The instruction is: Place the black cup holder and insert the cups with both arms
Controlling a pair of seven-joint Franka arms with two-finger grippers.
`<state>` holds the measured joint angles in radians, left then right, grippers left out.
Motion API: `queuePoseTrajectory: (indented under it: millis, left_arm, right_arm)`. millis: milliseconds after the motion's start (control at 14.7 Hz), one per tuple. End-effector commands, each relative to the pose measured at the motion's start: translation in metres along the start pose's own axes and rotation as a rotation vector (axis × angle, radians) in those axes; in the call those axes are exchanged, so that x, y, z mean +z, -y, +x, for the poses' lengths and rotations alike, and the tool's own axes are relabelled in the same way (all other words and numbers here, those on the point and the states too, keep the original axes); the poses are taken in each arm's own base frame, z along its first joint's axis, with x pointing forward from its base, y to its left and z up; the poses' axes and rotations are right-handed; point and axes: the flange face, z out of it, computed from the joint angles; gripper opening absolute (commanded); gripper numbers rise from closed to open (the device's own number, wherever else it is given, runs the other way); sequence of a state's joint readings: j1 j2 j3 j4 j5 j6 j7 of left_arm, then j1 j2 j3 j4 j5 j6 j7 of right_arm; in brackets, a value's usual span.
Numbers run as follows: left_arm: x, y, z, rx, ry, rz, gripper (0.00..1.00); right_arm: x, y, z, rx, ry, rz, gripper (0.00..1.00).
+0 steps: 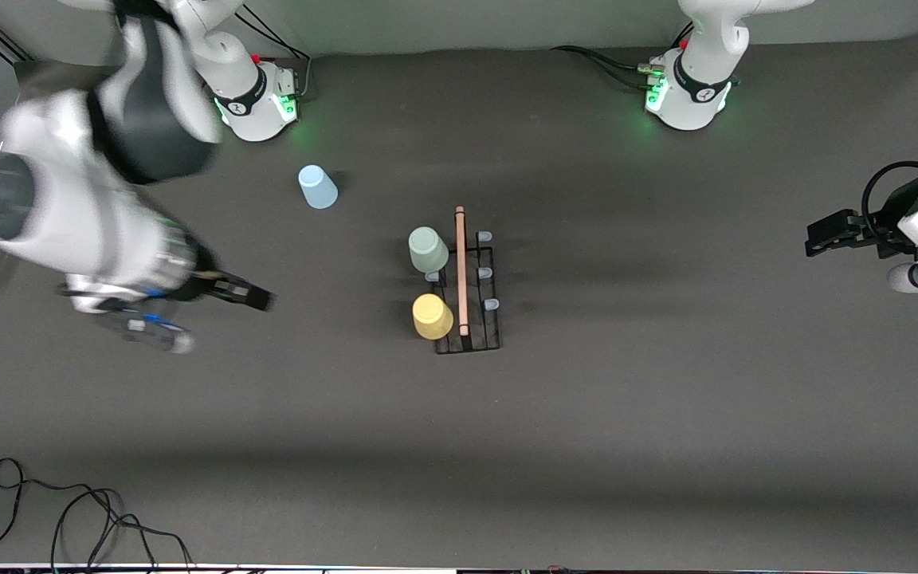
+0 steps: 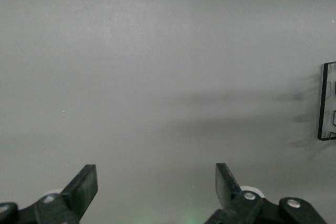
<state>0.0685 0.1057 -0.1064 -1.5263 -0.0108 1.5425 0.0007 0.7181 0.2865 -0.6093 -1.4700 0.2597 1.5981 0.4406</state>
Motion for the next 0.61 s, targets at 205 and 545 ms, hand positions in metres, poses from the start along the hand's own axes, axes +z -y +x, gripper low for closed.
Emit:
queuePoseTrajectory:
  millis: [205, 545]
  left_arm:
    - [-0.001, 0.001, -0.004, -0.004, 0.003, 0.015, 1.0]
    - [-0.001, 0.001, -0.004, -0.004, 0.003, 0.015, 1.0]
  right_arm:
    - [-0.056, -0.108, 0.005, -0.181, -0.015, -0.071, 1.0]
    - [-0.057, -0.132, 0.015, -0.215, -0.02, -0.099, 1.0]
